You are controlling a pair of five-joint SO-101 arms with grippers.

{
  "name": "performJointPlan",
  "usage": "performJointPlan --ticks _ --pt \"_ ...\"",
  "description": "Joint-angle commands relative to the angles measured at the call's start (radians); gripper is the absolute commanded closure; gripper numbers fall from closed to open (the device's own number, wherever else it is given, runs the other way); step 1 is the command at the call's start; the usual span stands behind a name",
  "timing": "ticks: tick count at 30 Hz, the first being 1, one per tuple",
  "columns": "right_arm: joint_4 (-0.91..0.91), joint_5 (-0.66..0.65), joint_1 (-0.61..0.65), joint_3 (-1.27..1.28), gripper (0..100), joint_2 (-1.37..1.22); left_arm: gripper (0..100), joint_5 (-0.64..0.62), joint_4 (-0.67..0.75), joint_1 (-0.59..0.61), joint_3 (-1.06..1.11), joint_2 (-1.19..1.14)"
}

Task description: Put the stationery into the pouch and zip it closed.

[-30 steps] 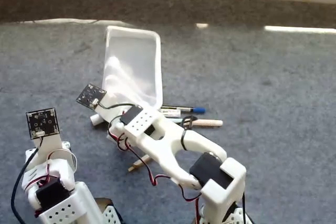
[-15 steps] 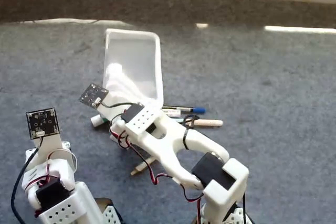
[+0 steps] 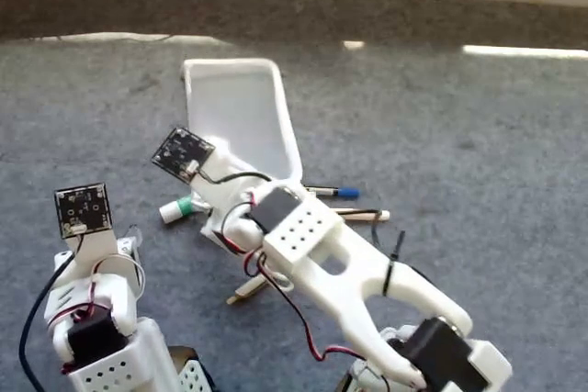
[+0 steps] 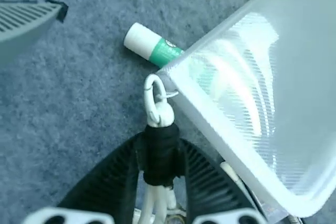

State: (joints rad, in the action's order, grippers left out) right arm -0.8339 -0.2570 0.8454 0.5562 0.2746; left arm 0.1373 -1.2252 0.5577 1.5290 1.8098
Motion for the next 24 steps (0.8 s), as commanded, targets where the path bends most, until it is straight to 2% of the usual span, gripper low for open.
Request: performJointPlan --ticks 1,8,11,15,24 --pt "0.064 0.011 -0.027 0.056 99.4 0.127 78 -0.051 0.0 -0.09 -0.097 0.012" --pt "0.124 0.011 -0.088 0.199 99.4 0.34 78 -0.054 -0.002 -0.271 -0.147 0.01" --pt "0.165 0.012 -0.091 0.272 99.4 0.437 76 -0.092 0.0 -0.349 -0.156 0.01" --pt "0.197 0.04 -0.091 0.349 99.4 0.553 71 -0.18 -0.002 -0.397 -0.191 0.008" --pt "0.196 0.052 -0.091 0.387 99.4 0.647 71 -0.186 0.006 -0.53 -0.217 0.007"
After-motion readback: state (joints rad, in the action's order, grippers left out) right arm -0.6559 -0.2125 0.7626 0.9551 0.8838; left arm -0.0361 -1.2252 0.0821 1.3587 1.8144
